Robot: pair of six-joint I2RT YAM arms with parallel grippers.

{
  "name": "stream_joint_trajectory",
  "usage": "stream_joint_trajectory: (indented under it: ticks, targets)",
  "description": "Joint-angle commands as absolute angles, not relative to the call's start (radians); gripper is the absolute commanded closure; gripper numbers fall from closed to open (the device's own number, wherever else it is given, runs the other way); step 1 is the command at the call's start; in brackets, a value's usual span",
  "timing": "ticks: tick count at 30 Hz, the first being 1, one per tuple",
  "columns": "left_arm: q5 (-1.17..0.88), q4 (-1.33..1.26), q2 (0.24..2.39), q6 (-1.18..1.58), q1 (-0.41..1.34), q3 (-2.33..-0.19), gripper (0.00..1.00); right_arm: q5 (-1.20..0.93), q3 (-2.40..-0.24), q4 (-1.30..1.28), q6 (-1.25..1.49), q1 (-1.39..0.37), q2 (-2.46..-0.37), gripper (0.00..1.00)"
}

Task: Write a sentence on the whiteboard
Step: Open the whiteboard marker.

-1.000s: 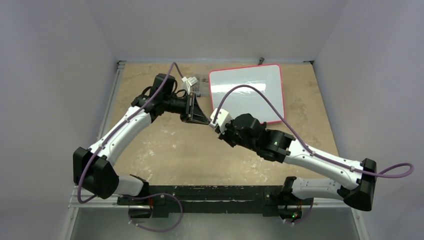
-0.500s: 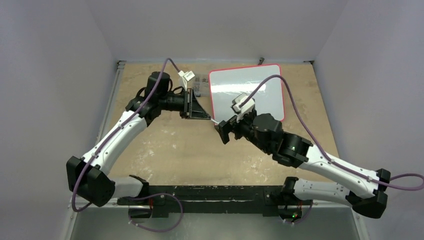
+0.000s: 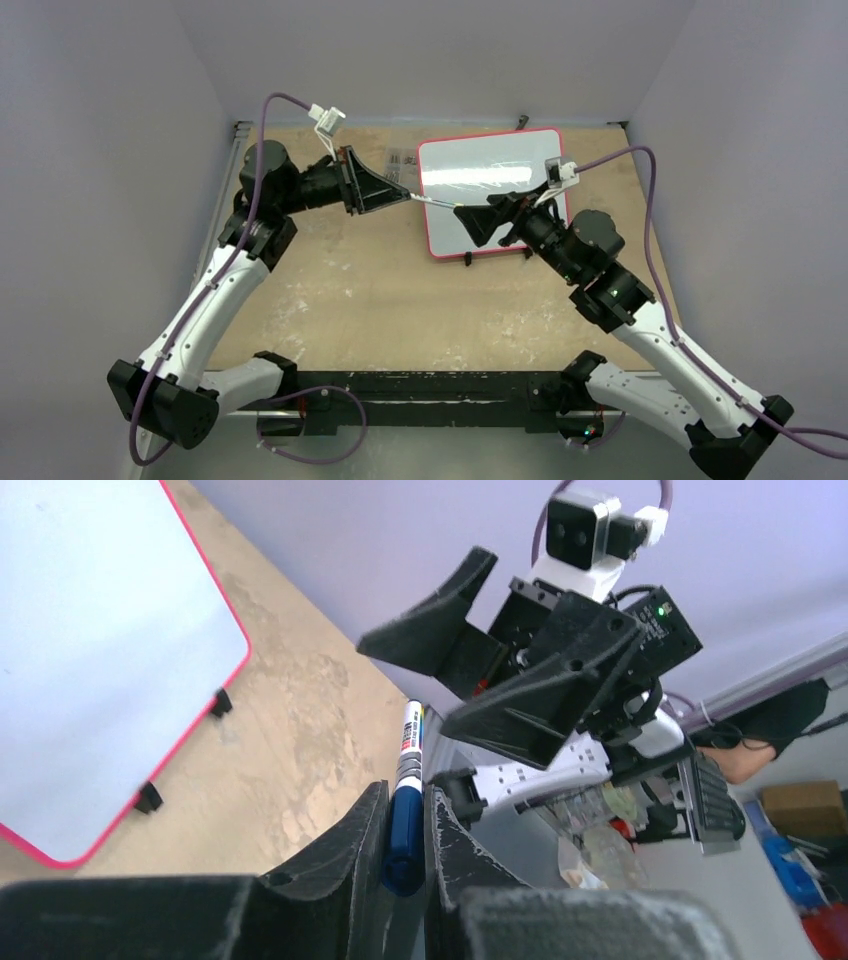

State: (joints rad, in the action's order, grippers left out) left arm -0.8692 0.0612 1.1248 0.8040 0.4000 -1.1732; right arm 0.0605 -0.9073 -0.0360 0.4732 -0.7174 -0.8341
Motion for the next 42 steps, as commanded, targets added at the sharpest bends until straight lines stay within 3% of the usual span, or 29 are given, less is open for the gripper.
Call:
stream_joint_trajectory:
  ticks: [1, 9, 33, 42]
  targets:
    - [-0.910, -0.237, 1.112, 0.932, 0.312, -1.126, 1.00, -0.246, -0.879, 0.128, 0.677, -0.619, -0.830, 0.01]
    - [-1.013, -0.703, 1.117, 1.198, 0.256, -0.967, 1.00, -0.449, -0.801, 0.353, 0.811, -0.584, -0.870, 0.01]
    - [-0.890, -0.540, 1.078, 1.108, 0.319, -0.924, 1.00, -0.458, -0.778, 0.648, 0.948, -0.630, -1.049, 0.01]
    - [-0.900, -0.473, 1.074, 1.081, 0.334, -0.932, 1.00, -0.462, -0.806, 0.732, 0.983, -0.642, -1.135, 0.15]
